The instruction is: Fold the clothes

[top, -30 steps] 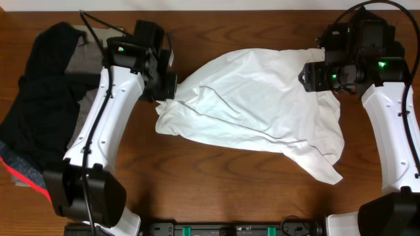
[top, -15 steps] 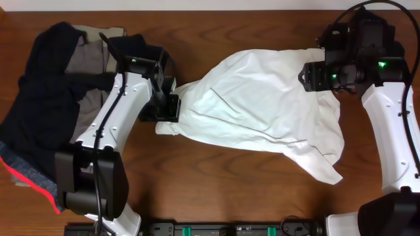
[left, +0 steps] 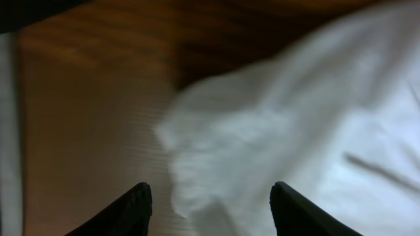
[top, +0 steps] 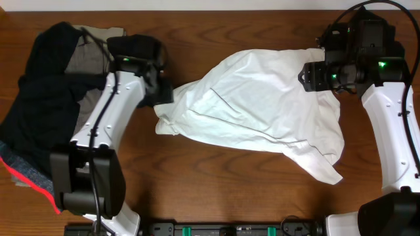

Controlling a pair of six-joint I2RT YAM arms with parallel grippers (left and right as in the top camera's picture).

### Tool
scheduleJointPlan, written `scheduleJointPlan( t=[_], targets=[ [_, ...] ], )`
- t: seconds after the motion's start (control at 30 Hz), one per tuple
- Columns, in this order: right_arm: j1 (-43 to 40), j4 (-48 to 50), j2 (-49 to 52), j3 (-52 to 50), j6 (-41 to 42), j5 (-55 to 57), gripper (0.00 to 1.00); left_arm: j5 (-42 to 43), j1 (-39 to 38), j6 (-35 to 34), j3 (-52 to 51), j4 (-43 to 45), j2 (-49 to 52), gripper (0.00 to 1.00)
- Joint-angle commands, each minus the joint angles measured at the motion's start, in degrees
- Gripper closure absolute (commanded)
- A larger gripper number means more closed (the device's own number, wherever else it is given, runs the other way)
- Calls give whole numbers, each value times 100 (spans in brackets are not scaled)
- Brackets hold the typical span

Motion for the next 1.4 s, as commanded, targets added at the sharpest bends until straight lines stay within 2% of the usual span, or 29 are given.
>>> scheduleJointPlan(
  t=[0.0,0.3,0.53,0.87,1.37],
  targets=[
    [17,-13,39,-2,4,2,32,-162,407,-804,-175,11,66,40],
    [17,59,39,-2,7,0,32,769,660,-787,-977,1027,66,41],
    [17,52,39,-2,7,-2,32,745,664,-787,-1145,1504,66,41],
    [17,61,39,-2,9,-2,32,745,660,-789,-1471,1679,66,41],
    [17,131,39,-2,7,-2,32,992,658,-1172,-1681,2133,66,42]
  ],
)
